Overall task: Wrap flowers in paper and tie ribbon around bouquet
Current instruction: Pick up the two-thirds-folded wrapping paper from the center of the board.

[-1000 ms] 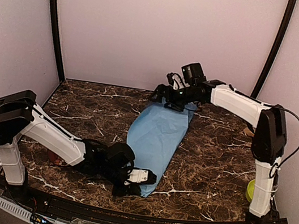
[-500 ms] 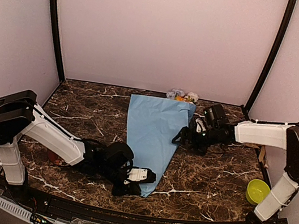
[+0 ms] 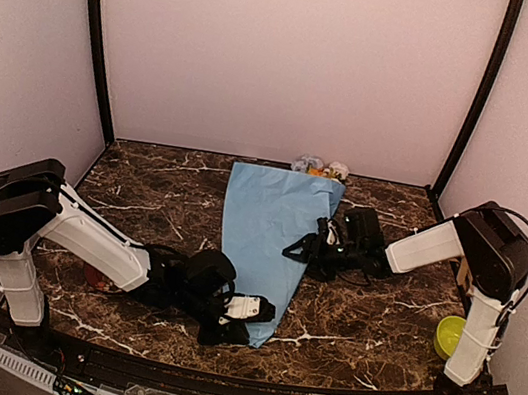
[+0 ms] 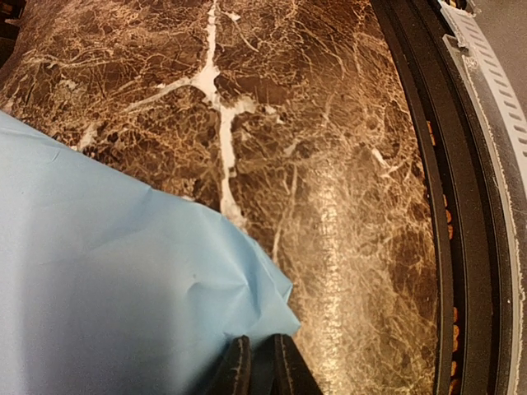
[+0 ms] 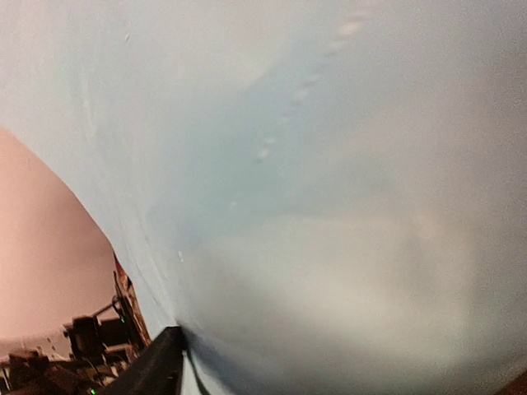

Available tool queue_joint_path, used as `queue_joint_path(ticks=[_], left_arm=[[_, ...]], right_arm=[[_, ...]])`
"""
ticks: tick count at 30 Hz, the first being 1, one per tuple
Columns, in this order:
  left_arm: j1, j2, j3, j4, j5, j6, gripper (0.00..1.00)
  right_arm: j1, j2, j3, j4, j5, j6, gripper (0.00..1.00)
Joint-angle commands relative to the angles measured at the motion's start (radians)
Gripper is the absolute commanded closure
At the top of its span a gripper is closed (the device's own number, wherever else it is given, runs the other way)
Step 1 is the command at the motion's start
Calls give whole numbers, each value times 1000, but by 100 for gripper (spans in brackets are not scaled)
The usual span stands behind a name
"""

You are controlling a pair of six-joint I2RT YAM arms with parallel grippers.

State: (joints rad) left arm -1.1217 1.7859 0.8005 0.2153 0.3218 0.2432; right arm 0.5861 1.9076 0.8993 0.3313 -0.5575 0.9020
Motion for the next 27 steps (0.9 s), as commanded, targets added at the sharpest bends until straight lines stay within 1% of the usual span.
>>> queue_joint_path(ticks=[1,3,4,7,10,11,14,17,18,20,24,27], left_arm=[[3,-31,2,-50,30,-16,88],[5,-69,27,-47,43,-25,84],[6,-88,40,-40,45,-34,79],[23,-134,106,-39,48,-77,63],[66,-143,206,-71,63,-150,51],[85,-142,238,-71,57,-178,48],[174,-116,270,-64,-12,-296,44],[295,-53,292,-111,-149,-452,40],[336,-27,304,-146,-160,-496,38],[394,16,307,-142,-123,-556,36],[416,81,300,-103,-94,-595,30],[421,120,307,-103,-116,-600,25]], right_arm=[[9,27,-22,112,-18,57,52],[10,28,-27,119,-20,60,65],[11,29,-31,131,-23,64,69],[10,27,-40,130,-22,77,73],[9,23,-44,125,-10,78,76],[11,22,-45,124,-9,78,77],[10,19,-43,123,-12,77,80],[10,12,-43,126,-19,71,86],[9,8,-43,126,-24,67,88],[11,1,-37,117,-30,52,90],[13,-32,-21,87,-37,16,92],[13,-53,-13,85,-57,0,94]])
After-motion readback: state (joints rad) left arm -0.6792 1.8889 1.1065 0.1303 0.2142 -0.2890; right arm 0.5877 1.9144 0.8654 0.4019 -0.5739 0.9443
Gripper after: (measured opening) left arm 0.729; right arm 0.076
